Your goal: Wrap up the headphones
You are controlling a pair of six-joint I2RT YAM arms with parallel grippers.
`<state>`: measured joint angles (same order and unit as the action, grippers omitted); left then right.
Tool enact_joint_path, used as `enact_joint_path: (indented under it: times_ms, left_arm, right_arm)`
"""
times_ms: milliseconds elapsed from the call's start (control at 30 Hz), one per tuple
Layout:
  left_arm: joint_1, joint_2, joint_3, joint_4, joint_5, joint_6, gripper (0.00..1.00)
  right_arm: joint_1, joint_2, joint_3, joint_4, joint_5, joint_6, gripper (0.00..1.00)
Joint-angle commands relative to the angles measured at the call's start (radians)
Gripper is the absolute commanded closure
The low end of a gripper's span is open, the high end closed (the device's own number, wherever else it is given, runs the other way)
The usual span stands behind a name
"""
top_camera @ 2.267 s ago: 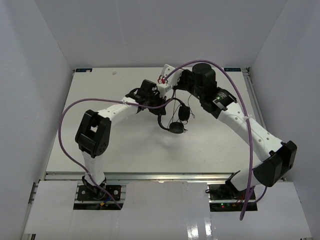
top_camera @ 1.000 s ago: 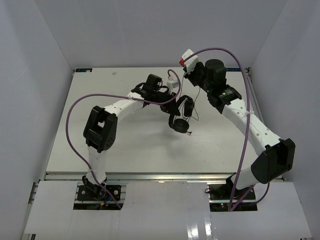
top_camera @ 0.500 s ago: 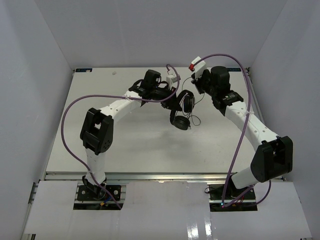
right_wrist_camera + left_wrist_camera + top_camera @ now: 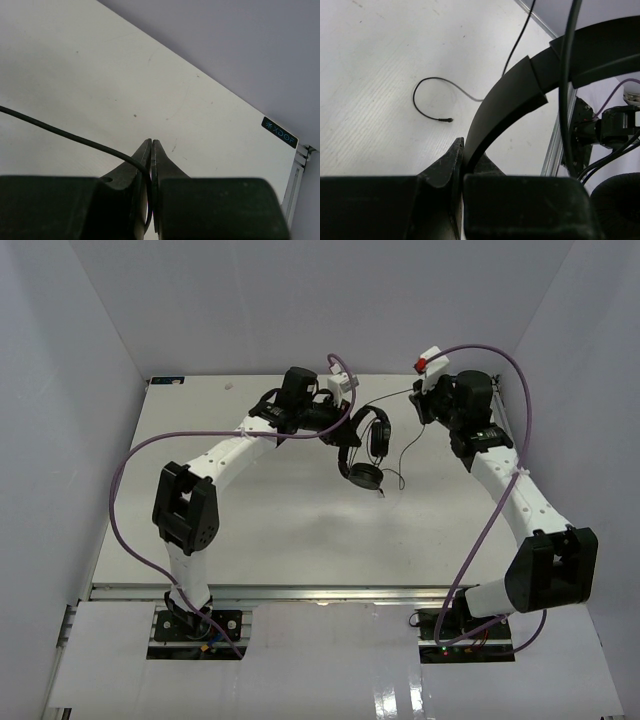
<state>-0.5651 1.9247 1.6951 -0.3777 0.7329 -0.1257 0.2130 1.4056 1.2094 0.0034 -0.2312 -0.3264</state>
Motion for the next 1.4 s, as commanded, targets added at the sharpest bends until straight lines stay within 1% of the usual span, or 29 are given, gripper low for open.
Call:
enact_joint_path:
  times_ms: [0, 100, 200, 333, 400, 467, 500, 567, 600, 633, 700, 767, 867, 1067, 1367]
  left_arm:
    - [0.014, -0.095, 0.039, -0.063, -0.094, 0.029, 1.00]
    - [0.017, -0.102, 0.087, -0.086, -0.175, 0.009, 1.00]
    - [0.017, -0.113, 0.154, -0.116, -0.256, -0.048, 1.00]
    - [0.015, -0.142, 0.289, -0.181, -0.442, -0.116, 1.00]
    - [0.007, -0.156, 0.345, -0.232, -0.572, -0.126, 1.00]
    - [-0.003, -0.168, 0.411, -0.276, -0.667, -0.112, 1.00]
    - [-0.009, -0.168, 0.449, -0.302, -0.706, -0.096, 1.00]
    - [-0.012, -0.156, 0.510, -0.349, -0.747, -0.068, 1.00]
    - [-0.012, -0.157, 0.527, -0.372, -0.770, -0.056, 1.00]
    - [-0.012, -0.166, 0.512, -0.385, -0.785, -0.045, 1.00]
    - [-0.012, -0.190, 0.475, -0.392, -0.785, -0.026, 1.00]
    - [-0.012, -0.201, 0.428, -0.414, -0.756, -0.017, 1.00]
    - [-0.012, -0.224, 0.332, -0.416, -0.713, -0.011, 1.00]
    - [-0.015, -0.237, 0.244, -0.415, -0.607, 0.001, 1.00]
    - [-0.031, -0.244, 0.114, -0.449, -0.571, 0.034, 1.00]
  right_arm:
    - [-0.041, -0.034, -0.015, 0.053, -0.110, 0.040, 0.92]
    - [-0.043, -0.019, -0.057, 0.055, -0.279, 0.060, 0.92]
    - [-0.043, 0.022, -0.091, 0.075, -0.447, 0.103, 0.92]
    - [-0.043, 0.079, -0.149, 0.176, -0.575, 0.185, 0.92]
    - [-0.041, 0.119, -0.163, 0.250, -0.660, 0.256, 0.92]
    - [-0.041, 0.157, -0.180, 0.354, -0.728, 0.356, 0.92]
    - [-0.041, 0.180, -0.183, 0.408, -0.752, 0.412, 0.92]
    - [-0.044, 0.197, -0.183, 0.471, -0.763, 0.466, 0.92]
    - [-0.048, 0.194, -0.186, 0.505, -0.758, 0.491, 0.92]
    - [-0.052, 0.185, -0.193, 0.539, -0.745, 0.515, 0.92]
    - [-0.069, 0.159, -0.202, 0.627, -0.722, 0.542, 0.92]
    - [-0.089, 0.141, -0.183, 0.662, -0.690, 0.557, 0.92]
    - [-0.120, 0.148, -0.095, 0.647, -0.673, 0.561, 0.92]
    - [-0.130, 0.185, 0.009, 0.625, -0.665, 0.560, 0.92]
    - [-0.144, 0.214, 0.110, 0.651, -0.620, 0.609, 0.92]
